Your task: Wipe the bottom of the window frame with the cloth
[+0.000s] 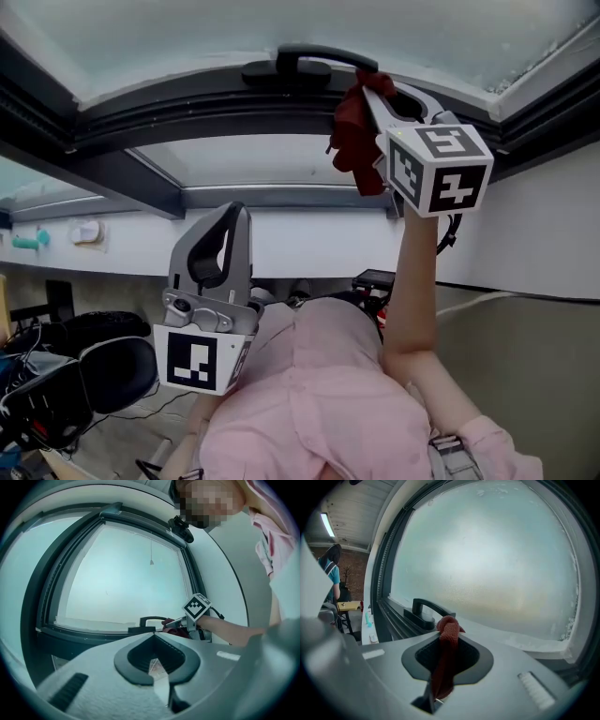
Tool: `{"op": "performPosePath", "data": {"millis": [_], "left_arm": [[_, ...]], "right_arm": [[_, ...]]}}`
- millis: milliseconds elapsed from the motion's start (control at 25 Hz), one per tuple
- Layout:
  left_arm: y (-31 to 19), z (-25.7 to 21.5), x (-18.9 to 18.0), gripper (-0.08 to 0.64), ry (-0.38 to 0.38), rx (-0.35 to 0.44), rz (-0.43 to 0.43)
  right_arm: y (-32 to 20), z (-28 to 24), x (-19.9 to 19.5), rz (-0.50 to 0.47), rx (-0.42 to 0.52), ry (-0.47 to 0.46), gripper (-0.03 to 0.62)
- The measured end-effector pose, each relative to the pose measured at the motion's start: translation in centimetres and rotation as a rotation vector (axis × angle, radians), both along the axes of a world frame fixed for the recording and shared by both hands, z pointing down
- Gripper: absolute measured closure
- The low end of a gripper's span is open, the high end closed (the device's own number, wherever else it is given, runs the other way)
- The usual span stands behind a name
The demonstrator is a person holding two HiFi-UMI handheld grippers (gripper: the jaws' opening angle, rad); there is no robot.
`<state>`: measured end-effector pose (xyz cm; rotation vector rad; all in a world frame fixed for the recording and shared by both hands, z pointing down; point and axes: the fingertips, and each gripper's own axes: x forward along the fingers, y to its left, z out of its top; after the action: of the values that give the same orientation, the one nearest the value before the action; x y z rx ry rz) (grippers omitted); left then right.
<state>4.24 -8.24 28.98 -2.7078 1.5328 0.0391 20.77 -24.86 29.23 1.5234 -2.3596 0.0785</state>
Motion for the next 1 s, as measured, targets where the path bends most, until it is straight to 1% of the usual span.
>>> {"op": "performPosePath", "data": {"millis": [160,320,520,720,840,1000], "left_arm": [[-0.3,1.1,0.1,0.56,-0.014,-0.018,0.022],[-1.3,1.6,0.0,0.56,0.03,-0.051,0.026],[-1.5,1.3,0.2,0.56,0.036,-0.053,0.063],[-2.2,1.7,0.3,0.56,0.021,-0.066,0.109],[-2.6,1.7,0.0,0.56,-0.002,-0.064,0.127],[-3.1,1.5,-0.4,0.56,-0.006,-0.058,0.154]], "right_arm": [[0.0,0.6,0.5,0.022,0.0,-0.017,0.537],[-0.1,1.1,1.4,0.057,-0.008,-0.032,0.537],[0.1,0.5,1.6,0.059,0.006,-0.042,0.537],[0.1,0.3,1.7,0.064,0.007,-0.074,0.537],[0.2,0.3,2.1,0.078,0.0,-0.091,0.537],[0.1,0.3,2.3,0.072,-0.019,-0.1,0.537]]}}
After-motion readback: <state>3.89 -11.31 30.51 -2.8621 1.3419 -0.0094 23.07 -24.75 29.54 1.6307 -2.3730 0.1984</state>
